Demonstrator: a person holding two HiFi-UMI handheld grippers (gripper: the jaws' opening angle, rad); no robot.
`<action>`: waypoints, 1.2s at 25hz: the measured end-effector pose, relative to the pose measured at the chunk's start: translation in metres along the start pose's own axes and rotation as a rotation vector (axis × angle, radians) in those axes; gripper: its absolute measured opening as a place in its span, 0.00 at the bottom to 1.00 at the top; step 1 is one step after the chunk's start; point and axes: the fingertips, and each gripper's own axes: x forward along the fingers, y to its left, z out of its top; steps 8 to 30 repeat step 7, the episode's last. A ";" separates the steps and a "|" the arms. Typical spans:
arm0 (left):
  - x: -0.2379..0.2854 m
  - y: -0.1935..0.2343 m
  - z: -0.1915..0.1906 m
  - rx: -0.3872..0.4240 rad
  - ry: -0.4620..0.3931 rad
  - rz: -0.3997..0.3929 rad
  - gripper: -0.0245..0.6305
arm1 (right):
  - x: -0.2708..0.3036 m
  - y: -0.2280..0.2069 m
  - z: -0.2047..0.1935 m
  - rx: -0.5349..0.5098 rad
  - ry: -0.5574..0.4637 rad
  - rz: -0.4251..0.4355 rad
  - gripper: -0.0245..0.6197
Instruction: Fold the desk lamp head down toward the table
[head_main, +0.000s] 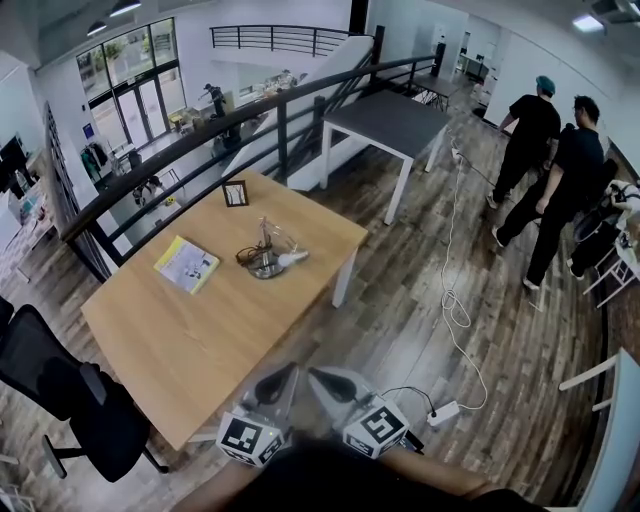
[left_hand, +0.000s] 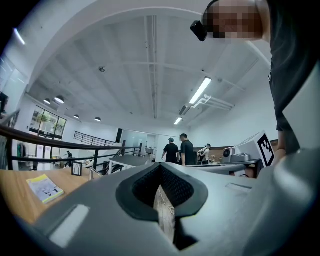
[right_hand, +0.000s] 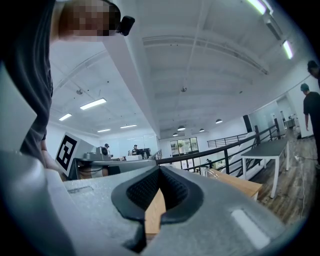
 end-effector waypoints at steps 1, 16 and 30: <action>-0.001 0.000 0.000 0.000 0.001 -0.001 0.04 | 0.001 0.001 -0.001 0.002 0.001 0.000 0.04; -0.007 0.002 -0.001 -0.006 0.003 0.003 0.04 | 0.001 0.008 -0.006 0.006 0.004 0.004 0.04; -0.007 0.002 -0.001 -0.006 0.003 0.003 0.04 | 0.001 0.008 -0.006 0.006 0.004 0.004 0.04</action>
